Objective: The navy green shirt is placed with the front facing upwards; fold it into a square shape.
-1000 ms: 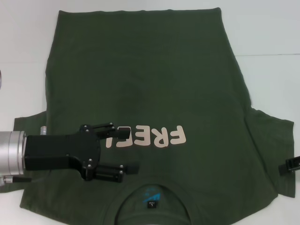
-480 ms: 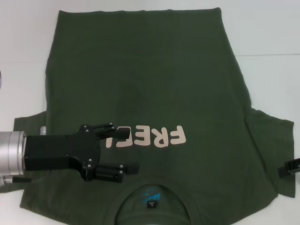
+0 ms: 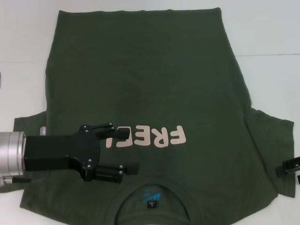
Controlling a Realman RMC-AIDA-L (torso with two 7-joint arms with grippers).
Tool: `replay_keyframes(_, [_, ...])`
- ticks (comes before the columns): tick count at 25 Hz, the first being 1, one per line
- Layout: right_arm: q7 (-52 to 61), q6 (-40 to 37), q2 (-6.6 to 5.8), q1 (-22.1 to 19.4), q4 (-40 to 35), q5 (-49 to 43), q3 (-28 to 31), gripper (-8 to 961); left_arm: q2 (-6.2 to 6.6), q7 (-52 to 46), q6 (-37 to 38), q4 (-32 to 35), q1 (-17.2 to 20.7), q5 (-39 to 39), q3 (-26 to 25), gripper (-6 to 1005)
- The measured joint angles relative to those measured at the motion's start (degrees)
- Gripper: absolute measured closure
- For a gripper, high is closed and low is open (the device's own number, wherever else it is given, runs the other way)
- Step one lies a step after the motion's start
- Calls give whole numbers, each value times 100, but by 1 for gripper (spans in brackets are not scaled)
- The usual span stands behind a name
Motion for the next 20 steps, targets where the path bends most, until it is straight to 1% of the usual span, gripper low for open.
replay_keyframes(20, [-2,70,0,17,75,-2,0,38,0,4,-7,9,1,41,-9,99])
